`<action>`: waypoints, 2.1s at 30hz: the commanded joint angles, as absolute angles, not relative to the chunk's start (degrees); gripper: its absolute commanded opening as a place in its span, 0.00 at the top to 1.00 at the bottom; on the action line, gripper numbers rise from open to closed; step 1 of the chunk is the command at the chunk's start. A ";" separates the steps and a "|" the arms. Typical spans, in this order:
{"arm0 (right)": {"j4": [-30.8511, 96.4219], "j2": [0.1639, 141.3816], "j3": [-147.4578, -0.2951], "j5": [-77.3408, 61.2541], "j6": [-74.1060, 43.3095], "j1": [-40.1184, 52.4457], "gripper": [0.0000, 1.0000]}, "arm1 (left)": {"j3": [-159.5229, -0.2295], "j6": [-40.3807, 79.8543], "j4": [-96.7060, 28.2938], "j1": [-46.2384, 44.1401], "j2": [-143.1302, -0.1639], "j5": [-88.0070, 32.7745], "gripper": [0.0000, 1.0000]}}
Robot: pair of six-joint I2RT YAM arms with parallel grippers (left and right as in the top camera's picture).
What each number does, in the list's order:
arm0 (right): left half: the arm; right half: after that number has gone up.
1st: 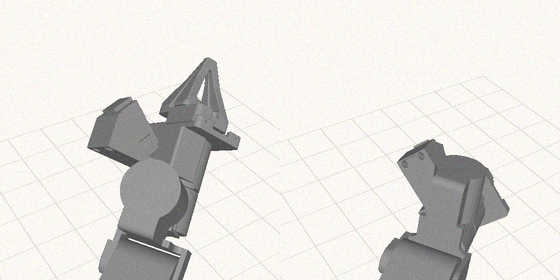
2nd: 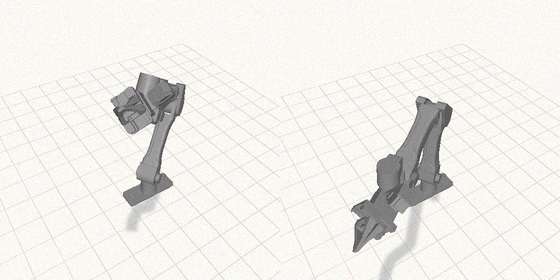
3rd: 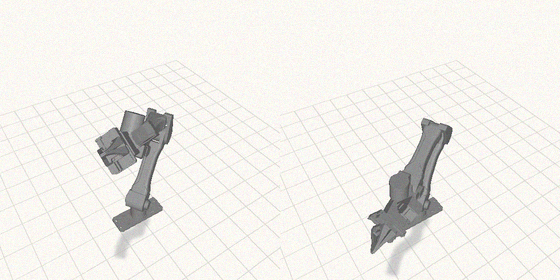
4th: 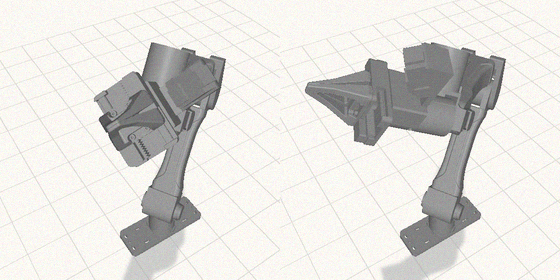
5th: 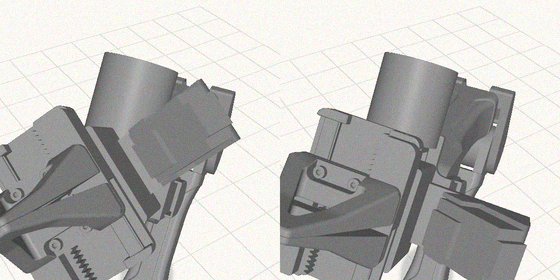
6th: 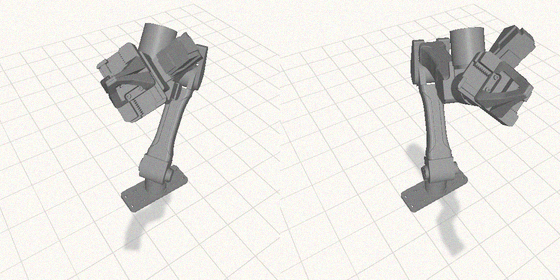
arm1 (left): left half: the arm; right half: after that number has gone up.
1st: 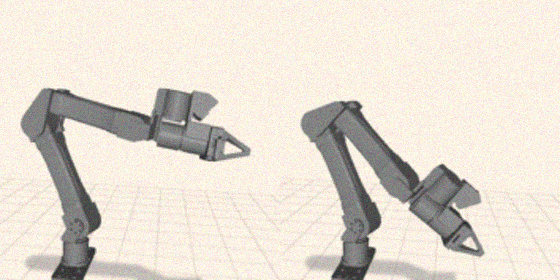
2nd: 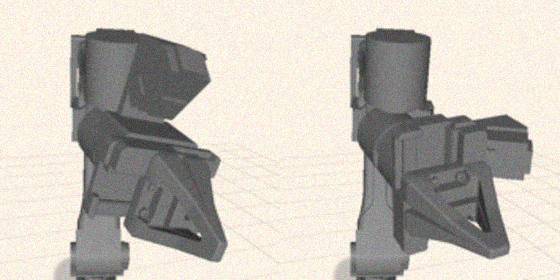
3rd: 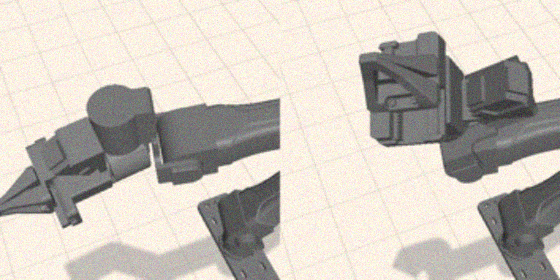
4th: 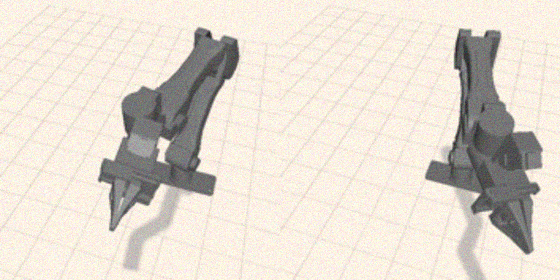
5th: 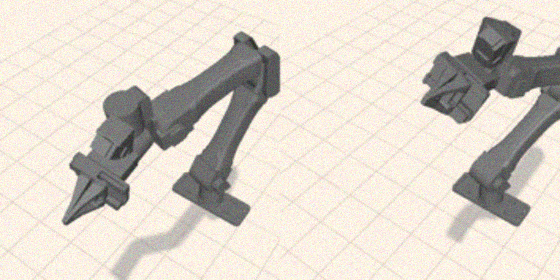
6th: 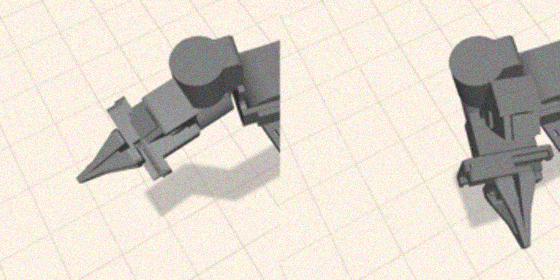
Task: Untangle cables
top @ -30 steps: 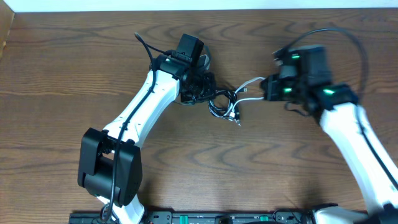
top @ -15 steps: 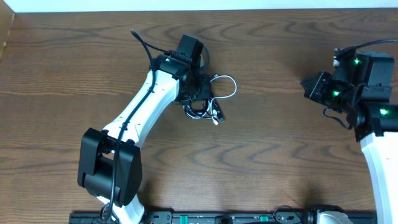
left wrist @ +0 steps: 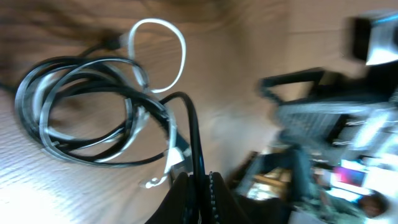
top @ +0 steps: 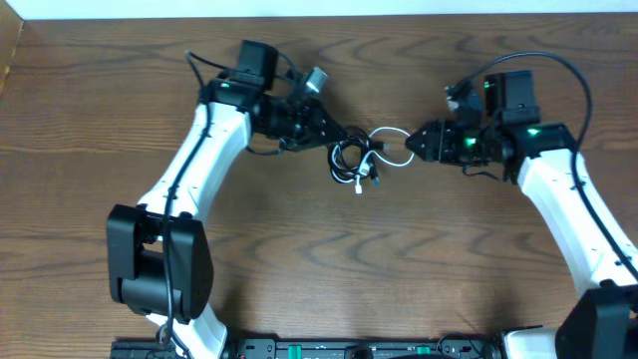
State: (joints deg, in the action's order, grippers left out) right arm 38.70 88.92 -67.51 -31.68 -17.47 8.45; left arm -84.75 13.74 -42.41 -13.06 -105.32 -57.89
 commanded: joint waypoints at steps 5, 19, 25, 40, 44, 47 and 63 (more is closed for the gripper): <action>38.09 93.89 -68.14 -34.98 -0.08 13.50 0.31 | -85.41 28.16 -40.99 -7.68 -103.85 -77.30 0.92; 22.20 103.48 -68.14 -33.54 10.90 22.61 0.40 | -85.41 41.93 -39.33 -7.68 -103.85 -83.64 0.93; 18.74 107.24 -68.14 -33.54 11.00 23.35 0.72 | -85.43 41.95 -39.33 -7.66 -103.85 -85.54 0.93; 22.26 97.54 -68.18 -35.97 -7.16 13.34 0.99 | -85.38 31.86 -35.94 -7.68 -103.85 -75.57 0.93; 26.76 89.84 -68.18 -35.92 -17.65 5.10 0.99 | -85.38 24.43 -36.91 -7.75 -103.85 -65.73 0.93; 30.79 86.00 -68.18 -34.17 -23.51 -1.26 0.99 | -85.38 18.81 -40.45 -7.84 -103.85 -57.63 0.93; 37.87 88.99 -68.14 -17.02 -20.01 -6.35 0.95 | -85.38 -12.16 -53.49 -14.41 -103.88 -47.92 0.93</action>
